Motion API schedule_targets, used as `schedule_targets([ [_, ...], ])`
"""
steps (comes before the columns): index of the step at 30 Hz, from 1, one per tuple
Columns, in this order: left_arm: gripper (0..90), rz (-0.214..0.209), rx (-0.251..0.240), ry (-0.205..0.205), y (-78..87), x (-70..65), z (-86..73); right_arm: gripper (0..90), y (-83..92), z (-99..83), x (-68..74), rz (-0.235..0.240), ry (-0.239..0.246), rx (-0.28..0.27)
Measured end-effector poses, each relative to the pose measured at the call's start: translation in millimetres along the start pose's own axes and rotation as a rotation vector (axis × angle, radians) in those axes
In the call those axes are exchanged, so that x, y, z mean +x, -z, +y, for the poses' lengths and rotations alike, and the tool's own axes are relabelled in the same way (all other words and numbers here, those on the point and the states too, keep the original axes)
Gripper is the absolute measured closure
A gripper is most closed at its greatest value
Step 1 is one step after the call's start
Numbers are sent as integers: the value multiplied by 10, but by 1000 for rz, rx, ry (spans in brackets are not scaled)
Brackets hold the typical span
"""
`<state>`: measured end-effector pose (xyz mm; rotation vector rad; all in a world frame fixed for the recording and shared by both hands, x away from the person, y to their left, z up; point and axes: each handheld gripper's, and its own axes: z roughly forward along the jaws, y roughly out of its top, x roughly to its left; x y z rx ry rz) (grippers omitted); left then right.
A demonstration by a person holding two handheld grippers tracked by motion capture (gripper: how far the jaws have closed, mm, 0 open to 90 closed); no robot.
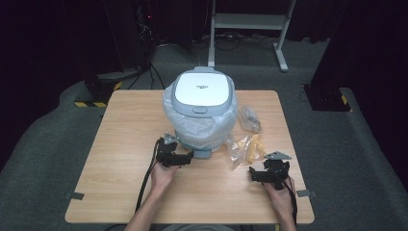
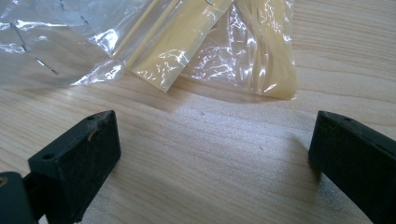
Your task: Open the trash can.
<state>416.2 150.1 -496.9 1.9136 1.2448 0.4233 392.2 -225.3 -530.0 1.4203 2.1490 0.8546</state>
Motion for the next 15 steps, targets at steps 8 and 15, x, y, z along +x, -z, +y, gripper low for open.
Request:
schedule_targets([
  [8, 125, -19, -4, 4, -68, -44, 30, 17, 0, 0, 1, 0, -1, 0],
  [15, 134, -13, -1, -13, -131, -80, 31, 17, 0, 1, 2, 0, -3, 0],
])
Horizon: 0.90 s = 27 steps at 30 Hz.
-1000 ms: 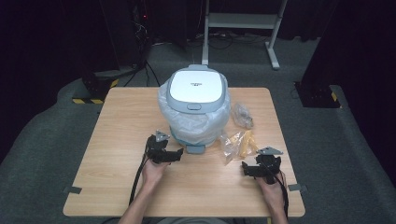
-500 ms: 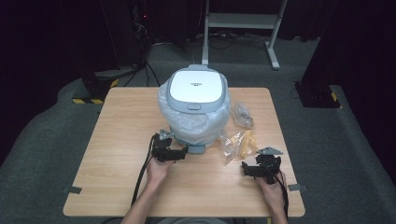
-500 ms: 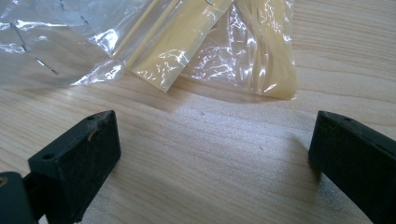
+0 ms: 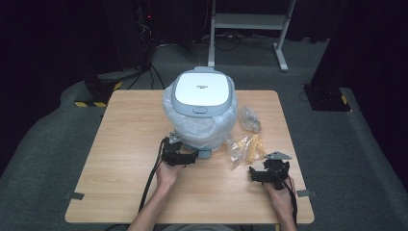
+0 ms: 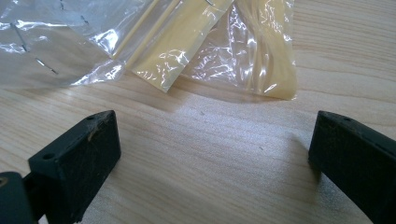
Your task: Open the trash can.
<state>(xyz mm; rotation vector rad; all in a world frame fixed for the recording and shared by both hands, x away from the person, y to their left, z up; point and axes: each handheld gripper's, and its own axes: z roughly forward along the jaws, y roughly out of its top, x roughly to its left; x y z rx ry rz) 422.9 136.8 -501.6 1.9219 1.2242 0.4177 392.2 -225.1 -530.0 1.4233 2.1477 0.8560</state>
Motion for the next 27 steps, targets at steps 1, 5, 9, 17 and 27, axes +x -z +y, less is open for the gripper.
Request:
schedule_targets([
  [1, 134, 0, 0, 0, 0, 0, 0, 17, 0, 0, 0, 0, 0, 0],
  [5, 135, 2, -3, 3, -34, -8, -1, 17, 0, 0, -1, 0, 1, 0],
  [9, 146, 24, 0, -11, -59, -10, 1, 17, 0, 0, -1, 0, 2, 0],
  [17, 149, 44, 16, -20, -109, -28, -17, 17, 0, 0, 0, 0, 1, 0],
  [27, 143, 42, 26, -30, -127, -8, -33, 17, 0, -1, 0, 0, 1, 0],
])
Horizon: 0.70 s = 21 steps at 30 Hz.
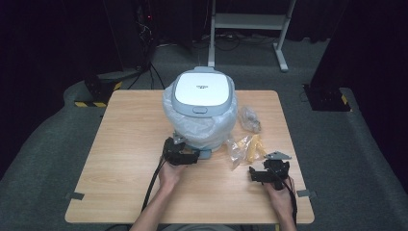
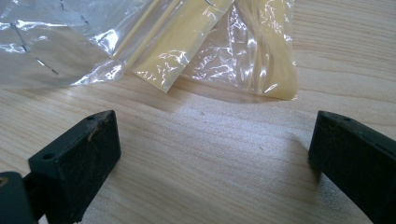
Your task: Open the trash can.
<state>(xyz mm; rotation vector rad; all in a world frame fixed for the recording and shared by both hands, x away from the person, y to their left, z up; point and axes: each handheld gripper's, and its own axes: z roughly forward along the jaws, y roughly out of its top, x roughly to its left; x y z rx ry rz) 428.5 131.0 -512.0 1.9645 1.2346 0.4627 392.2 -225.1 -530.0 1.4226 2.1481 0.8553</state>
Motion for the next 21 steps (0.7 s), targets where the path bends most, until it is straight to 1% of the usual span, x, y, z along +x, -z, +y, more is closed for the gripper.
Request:
schedule_targets([
  [5, 143, -2, -13, 2, -8, -1, -18, 17, -2, 3, -1, 1, 1, 1],
  [7, 144, -10, -18, 12, -16, 5, -27, 16, -4, 7, 0, 3, 0, 3],
  [10, 147, -13, -30, 11, -24, 11, -52, 17, -8, 10, 0, 3, 0, 1],
  [12, 151, -9, -35, 9, -26, 8, -66, 17, -8, 10, 1, 3, 0, 2],
  [14, 156, -13, -40, 20, -33, 8, -78, 17, -9, 11, 0, 3, 0, 1],
  [15, 159, -15, -39, 29, -40, 7, -82, 17, -11, 12, -1, 5, 1, 0],
  [18, 161, -20, -34, 28, -47, 17, -87, 18, -12, 13, -1, 5, 0, -1],
  [19, 163, -23, -34, 36, -52, 21, -98, 19, -12, 14, 0, 6, -1, 0],
  [21, 165, -25, -35, 37, -54, 23, -103, 19, -13, 15, -1, 7, -1, 0],
])
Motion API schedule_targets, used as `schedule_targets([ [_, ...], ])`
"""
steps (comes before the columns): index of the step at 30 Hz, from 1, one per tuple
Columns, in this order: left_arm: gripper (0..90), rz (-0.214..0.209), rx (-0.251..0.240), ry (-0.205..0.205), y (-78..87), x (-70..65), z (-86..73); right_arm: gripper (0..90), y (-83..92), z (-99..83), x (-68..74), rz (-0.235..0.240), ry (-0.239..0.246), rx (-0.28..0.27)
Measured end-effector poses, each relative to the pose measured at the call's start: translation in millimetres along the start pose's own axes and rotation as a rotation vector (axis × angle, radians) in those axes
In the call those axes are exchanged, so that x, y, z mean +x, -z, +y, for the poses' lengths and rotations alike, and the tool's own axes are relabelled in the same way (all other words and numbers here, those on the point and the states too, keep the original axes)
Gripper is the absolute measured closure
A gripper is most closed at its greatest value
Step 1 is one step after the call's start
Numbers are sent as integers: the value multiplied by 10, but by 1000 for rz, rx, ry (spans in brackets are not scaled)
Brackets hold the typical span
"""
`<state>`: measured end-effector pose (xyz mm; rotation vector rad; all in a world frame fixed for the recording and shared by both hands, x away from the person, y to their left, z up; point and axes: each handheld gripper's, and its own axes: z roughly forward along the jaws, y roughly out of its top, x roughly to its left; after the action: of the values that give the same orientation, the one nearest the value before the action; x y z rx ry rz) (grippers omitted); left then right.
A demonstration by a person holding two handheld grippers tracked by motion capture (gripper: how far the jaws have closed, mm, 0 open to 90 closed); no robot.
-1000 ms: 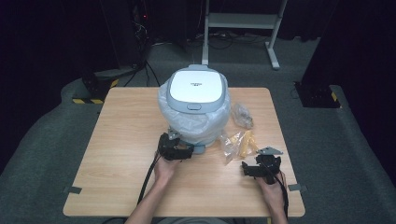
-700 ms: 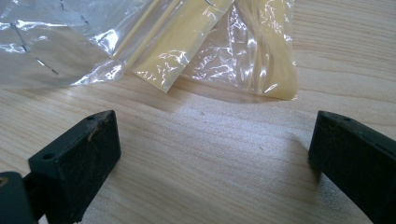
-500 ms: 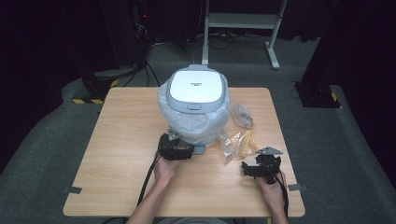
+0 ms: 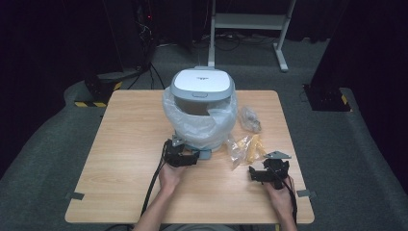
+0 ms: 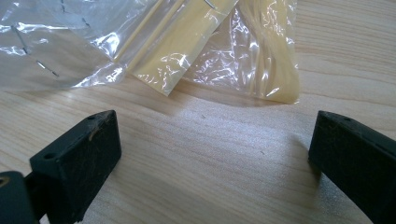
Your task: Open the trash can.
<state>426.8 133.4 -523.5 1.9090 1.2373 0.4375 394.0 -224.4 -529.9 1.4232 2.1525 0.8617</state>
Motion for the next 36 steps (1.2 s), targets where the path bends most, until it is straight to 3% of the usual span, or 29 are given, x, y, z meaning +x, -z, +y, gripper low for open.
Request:
schedule_targets([
  [14, 172, -17, -21, 19, -16, 23, -34, 19, 23, 0, -45, 53, 61, 22],
  [18, 172, -23, -25, 21, -20, 29, -40, 133, 67, -2, -67, 45, 50, 20],
  [23, 172, -24, -14, 5, -15, 38, -39, 163, 97, -9, -84, 45, 49, 16],
  [27, 172, -16, -24, 15, -23, 24, -41, 192, 142, -3, -101, 53, 36, -17],
  [29, 174, -13, -23, 14, -22, 18, -41, 211, 200, 4, -119, 62, 24, -64],
  [32, 175, -14, -10, -3, -17, 23, -40, 210, 247, 6, -145, 78, 7, -97],
  [36, 176, -13, -3, -4, -20, 26, -38, 206, 275, 20, -170, 77, -13, -112],
])
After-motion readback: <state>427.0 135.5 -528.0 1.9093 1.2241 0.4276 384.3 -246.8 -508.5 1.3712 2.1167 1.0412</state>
